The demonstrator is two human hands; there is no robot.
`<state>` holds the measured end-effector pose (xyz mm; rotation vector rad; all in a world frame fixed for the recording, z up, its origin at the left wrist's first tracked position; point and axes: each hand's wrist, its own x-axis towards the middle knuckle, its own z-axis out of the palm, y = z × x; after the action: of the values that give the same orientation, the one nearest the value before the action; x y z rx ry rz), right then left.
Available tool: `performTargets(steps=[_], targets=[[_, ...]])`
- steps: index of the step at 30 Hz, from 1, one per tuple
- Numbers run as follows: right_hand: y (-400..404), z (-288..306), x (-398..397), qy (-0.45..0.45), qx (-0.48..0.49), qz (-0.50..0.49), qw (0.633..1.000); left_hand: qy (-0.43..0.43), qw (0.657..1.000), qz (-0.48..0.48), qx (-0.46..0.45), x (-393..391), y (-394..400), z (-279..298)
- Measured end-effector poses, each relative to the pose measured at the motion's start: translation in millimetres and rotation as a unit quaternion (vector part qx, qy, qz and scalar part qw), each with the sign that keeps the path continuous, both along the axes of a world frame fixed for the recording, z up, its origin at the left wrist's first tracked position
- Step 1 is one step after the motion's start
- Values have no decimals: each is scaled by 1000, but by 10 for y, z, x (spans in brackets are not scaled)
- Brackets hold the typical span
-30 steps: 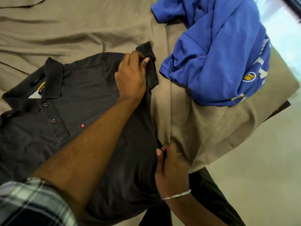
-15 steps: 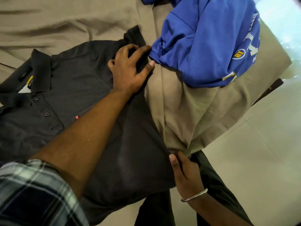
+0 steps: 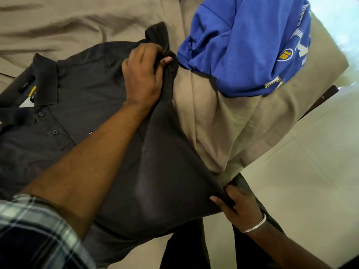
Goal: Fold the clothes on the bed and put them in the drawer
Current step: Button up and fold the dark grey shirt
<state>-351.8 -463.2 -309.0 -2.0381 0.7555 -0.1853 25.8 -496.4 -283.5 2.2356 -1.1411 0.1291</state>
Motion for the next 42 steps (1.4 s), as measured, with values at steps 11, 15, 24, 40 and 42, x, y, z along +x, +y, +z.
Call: performTargets(steps=[11, 15, 24, 40, 42], targets=[[7, -243, -121, 215, -142, -44, 965, 77, 985, 17, 152, -125, -8, -85], [49, 100, 395, 2, -243, -48, 969, 75, 992, 62, 86, -204, 344, 80], [-114, 299, 1732, 122, -265, 229, 929, 112, 909, 338, 218, -493, 1937, 166], [653, 293, 2902, 100, -278, 251, 922, 160, 911, 276, 260, -608, 2581, -207], [660, 79, 2933, 151, -292, 234, 915, 174, 915, 271, 243, -624, 2560, -181]])
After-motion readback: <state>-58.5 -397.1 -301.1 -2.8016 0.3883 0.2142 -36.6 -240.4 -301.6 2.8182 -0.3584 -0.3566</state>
